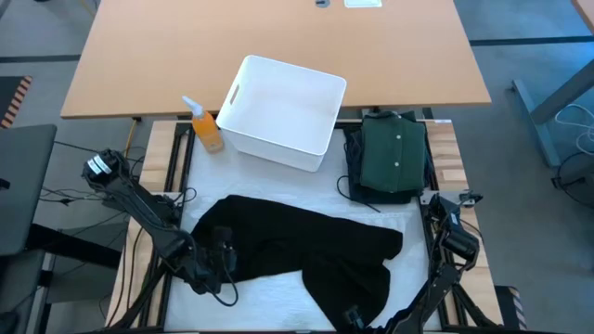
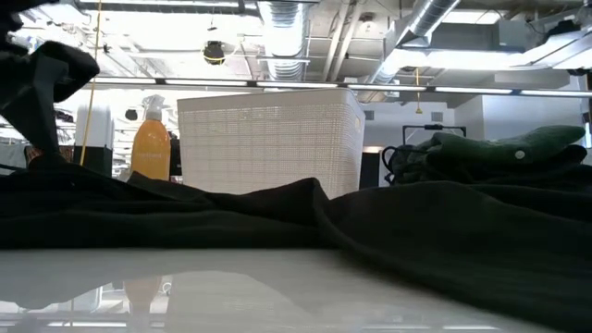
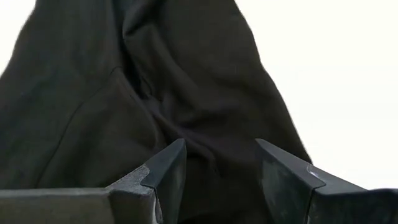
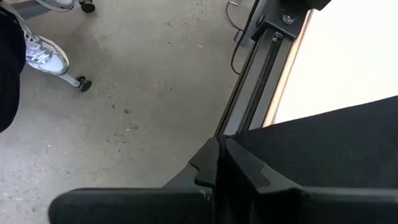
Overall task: Fold laundry
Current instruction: Fold the black shirt
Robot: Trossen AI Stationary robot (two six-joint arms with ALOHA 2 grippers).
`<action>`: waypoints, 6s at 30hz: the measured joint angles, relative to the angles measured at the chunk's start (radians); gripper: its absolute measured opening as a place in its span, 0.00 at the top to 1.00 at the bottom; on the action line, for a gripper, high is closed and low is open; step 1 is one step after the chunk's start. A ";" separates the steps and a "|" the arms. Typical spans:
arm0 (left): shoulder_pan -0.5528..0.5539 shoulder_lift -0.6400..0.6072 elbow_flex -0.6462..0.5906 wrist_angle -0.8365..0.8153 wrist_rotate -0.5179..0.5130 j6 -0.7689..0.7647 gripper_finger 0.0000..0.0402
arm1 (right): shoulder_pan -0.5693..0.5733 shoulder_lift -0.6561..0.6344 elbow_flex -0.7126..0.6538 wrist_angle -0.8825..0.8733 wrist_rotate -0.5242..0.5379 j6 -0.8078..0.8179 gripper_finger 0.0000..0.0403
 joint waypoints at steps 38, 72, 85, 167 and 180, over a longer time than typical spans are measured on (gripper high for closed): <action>0.010 0.003 0.166 -0.211 -0.111 -0.143 0.99 | 0.045 -0.206 -0.002 -0.088 0.120 0.118 0.94; 0.085 0.228 0.146 -0.245 0.066 -0.255 0.61 | 0.053 -0.202 -0.002 -0.118 0.163 0.178 0.94; 0.105 0.211 0.190 -0.308 0.070 -0.203 0.99 | 0.074 -0.216 -0.002 -0.145 0.166 0.184 0.94; 0.205 0.078 0.273 -0.573 0.070 0.039 0.92 | 0.012 -0.369 -0.443 -0.599 -0.216 1.014 0.94; 0.186 0.066 0.512 -1.028 0.120 -0.228 0.63 | -0.034 -0.578 -0.466 -0.688 -0.244 1.026 0.67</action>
